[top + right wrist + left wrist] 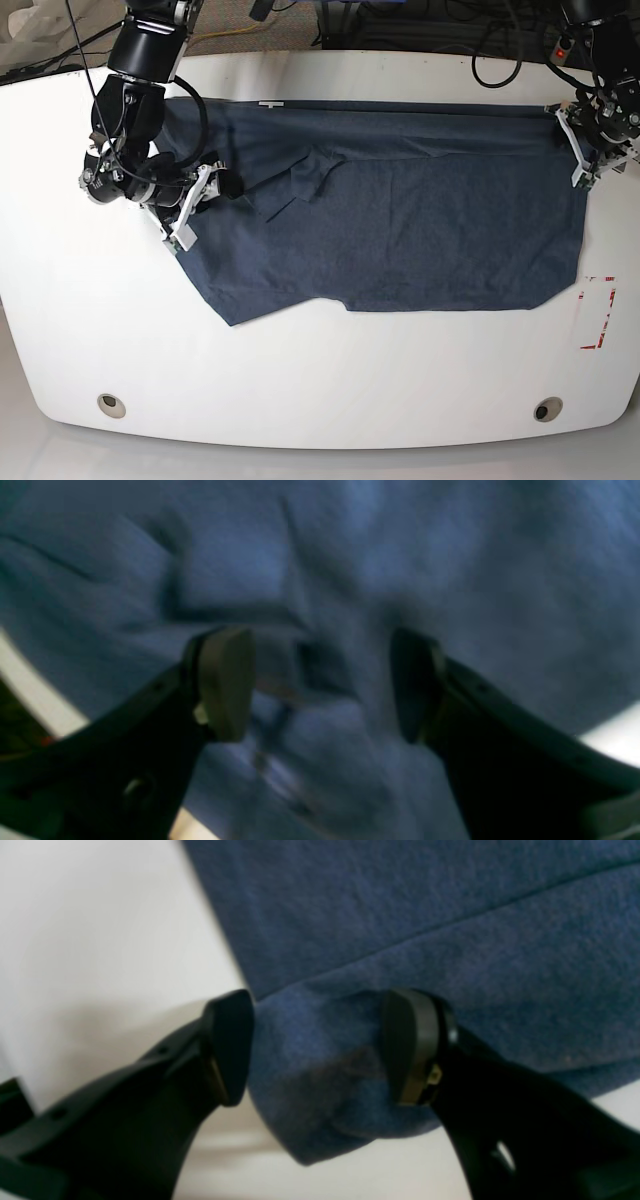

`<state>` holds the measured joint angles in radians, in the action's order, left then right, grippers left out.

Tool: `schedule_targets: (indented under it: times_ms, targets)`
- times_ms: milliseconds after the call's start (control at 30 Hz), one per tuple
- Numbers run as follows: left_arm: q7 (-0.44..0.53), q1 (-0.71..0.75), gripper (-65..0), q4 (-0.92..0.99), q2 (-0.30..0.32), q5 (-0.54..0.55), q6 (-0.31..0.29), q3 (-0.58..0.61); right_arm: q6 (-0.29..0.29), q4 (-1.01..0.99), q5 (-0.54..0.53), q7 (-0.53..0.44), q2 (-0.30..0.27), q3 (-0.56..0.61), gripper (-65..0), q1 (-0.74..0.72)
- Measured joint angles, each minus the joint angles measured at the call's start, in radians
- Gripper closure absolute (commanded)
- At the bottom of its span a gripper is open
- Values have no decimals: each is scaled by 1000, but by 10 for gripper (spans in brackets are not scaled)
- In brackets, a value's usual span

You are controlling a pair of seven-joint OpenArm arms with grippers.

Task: Fold the T-shirt properly
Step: 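Grasp the shirt's hem corner with the right gripper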

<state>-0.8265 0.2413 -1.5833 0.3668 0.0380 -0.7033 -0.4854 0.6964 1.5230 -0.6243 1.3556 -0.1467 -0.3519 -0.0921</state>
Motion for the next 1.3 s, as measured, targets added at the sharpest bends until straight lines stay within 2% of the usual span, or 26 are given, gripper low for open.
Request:
schedule_targets:
  times_ms: [100,400,733,967,1133,1300]
  targets:
    - [5,-3,-360,11,3,0,0,-2,0,-40,-35,-1,3,55,-409,-3]
    - [6,-3,-358,13,2,2,0,-2,0,-126,-23,-26,38,51,-409,-73]
    - [6,-6,-358,13,-11,-1,6,-3,-4,-193,124,-48,67,52,-409,-151]
    - [8,-6,-358,11,-10,-5,7,16,-4,-224,123,-72,85,58,-409,-154]
    - [13,-9,-358,9,-10,-8,10,33,-3,-222,122,-84,72,159,-407,-154]
    - [14,-8,-358,9,-9,0,10,33,-3,-222,112,-99,88,174,-407,-149]
